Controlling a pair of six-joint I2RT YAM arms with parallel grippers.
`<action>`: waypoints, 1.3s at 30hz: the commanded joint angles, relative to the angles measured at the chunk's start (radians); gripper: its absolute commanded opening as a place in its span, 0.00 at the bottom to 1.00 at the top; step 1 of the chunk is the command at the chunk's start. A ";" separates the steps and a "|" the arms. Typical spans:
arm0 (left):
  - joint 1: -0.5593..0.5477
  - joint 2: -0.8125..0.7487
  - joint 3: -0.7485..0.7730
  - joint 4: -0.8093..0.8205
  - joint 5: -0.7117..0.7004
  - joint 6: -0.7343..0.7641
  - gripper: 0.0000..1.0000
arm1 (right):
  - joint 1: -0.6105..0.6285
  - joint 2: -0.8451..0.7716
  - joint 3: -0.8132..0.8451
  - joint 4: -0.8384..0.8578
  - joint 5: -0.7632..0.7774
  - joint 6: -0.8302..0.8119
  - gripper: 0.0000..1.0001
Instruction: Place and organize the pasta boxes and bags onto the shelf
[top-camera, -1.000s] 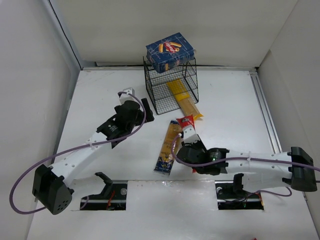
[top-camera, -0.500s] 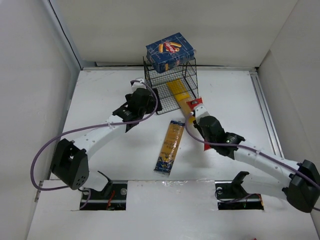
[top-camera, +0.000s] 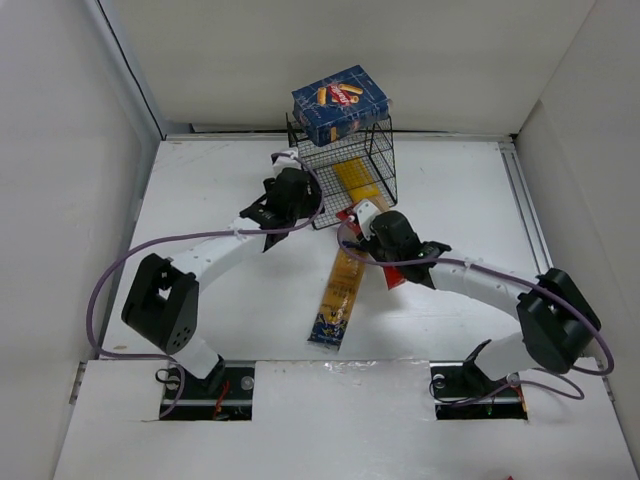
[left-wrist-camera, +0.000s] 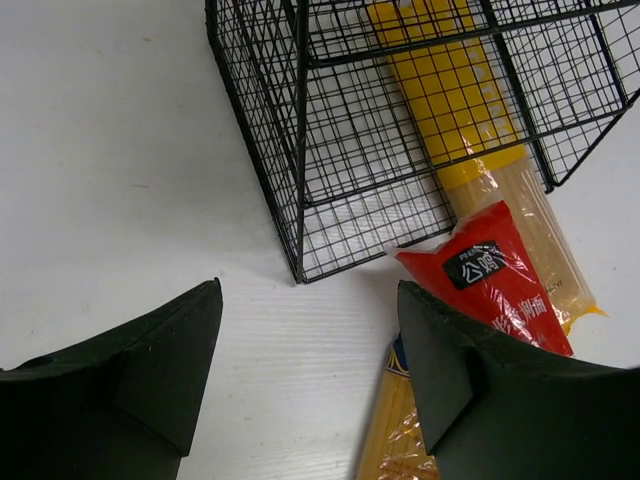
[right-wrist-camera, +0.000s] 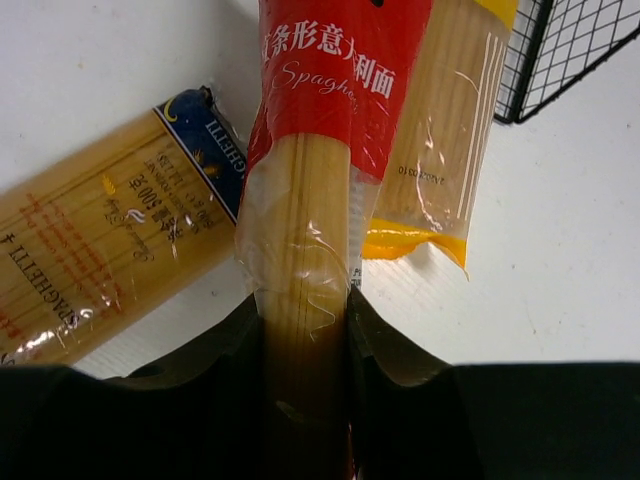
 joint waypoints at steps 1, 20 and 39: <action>0.005 0.015 0.064 0.062 -0.011 0.022 0.67 | -0.013 -0.005 0.105 0.210 -0.017 0.003 0.00; 0.051 0.213 0.189 0.056 0.052 0.023 0.42 | -0.044 0.253 0.253 0.431 -0.005 0.066 0.00; 0.060 0.253 0.180 0.074 0.103 0.053 0.40 | -0.064 0.495 0.405 0.636 -0.077 0.173 0.00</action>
